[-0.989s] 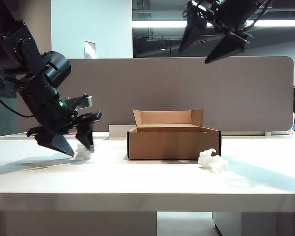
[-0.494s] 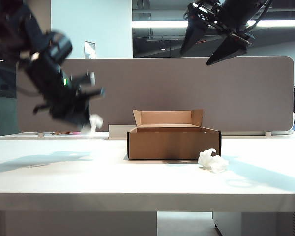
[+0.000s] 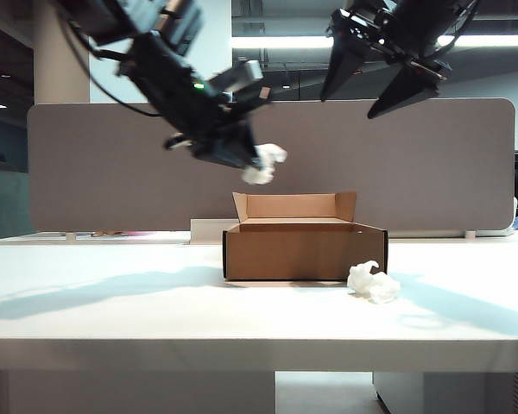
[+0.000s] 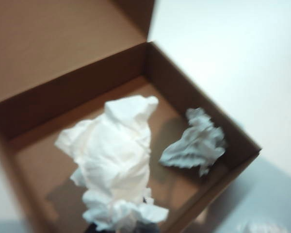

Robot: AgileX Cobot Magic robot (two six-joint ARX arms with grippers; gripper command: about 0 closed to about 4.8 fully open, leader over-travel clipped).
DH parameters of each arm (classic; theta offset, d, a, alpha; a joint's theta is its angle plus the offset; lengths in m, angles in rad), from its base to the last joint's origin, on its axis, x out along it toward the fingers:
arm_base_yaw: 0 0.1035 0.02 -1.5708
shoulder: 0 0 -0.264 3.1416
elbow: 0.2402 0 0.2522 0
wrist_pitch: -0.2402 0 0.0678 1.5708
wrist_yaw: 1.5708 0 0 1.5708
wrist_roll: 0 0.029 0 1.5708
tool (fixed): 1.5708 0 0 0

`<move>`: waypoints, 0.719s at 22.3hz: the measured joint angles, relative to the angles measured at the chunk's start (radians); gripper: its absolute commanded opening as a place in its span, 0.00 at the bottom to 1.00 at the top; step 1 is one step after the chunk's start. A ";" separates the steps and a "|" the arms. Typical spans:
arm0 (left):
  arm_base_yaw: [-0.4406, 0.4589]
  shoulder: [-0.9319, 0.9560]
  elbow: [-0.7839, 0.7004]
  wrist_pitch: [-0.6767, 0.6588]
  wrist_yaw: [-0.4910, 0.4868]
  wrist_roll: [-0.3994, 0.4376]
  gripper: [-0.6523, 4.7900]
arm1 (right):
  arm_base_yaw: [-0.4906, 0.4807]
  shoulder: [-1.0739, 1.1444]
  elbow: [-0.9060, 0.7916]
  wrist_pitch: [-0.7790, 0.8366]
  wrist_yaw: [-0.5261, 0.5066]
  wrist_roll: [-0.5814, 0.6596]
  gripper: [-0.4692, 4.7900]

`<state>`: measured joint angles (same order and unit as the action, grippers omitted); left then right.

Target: Pick up all the paper balls on the table and put them in the paper box.

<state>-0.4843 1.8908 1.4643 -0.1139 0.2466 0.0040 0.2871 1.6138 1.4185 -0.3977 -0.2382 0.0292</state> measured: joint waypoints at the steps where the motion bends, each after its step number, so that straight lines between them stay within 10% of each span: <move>1: -0.015 0.013 0.000 0.023 -0.015 0.004 0.22 | -0.005 0.000 0.000 -0.011 0.001 0.000 0.91; 3: -0.029 0.039 0.001 0.058 -0.053 0.006 0.27 | -0.009 -0.001 0.000 -0.037 0.002 -0.001 0.91; 11: -0.020 0.102 -0.001 0.081 -0.092 -0.027 1.00 | -0.024 -0.001 0.000 -0.137 0.002 -0.031 0.91; 16: -0.015 0.052 0.000 0.043 -0.090 -0.029 1.00 | -0.022 0.000 -0.001 -0.284 -0.002 -0.050 0.91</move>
<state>-0.4995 1.9427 1.4639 -0.0708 0.1562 -0.0254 0.2649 1.6135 1.4174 -0.6815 -0.2398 -0.0212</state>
